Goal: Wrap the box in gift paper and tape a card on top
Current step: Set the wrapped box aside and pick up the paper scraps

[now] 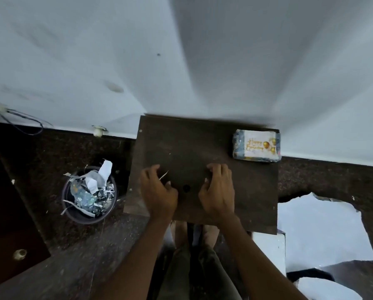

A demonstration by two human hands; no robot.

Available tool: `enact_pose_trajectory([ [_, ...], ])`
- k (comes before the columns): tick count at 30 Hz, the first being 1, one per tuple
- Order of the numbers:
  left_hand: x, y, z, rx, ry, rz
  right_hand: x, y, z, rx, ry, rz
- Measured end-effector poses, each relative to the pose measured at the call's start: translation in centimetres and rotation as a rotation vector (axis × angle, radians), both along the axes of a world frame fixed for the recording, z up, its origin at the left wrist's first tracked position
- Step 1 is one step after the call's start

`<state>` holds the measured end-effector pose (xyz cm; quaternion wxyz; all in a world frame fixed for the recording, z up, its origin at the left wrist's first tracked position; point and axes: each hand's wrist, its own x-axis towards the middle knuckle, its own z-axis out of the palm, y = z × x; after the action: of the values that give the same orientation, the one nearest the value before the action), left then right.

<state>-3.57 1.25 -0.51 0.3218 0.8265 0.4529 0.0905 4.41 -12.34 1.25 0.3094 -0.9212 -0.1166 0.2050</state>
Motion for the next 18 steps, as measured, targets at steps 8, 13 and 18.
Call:
enact_pose_trajectory([
  [8, -4.5, 4.2, -2.3, -0.01, 0.13, -0.03, -2.7, 4.8, -1.6, -0.043, 0.158, 0.107],
  [13, -4.0, 4.5, -2.6, -0.057, 0.011, -0.077, -3.0, 7.5, -1.9, -0.031, 0.16, 0.159],
  [18, -3.7, 4.5, -2.5, 0.042, 0.092, -0.151, -2.9, 9.2, -1.7, -0.066, 0.074, 0.315],
])
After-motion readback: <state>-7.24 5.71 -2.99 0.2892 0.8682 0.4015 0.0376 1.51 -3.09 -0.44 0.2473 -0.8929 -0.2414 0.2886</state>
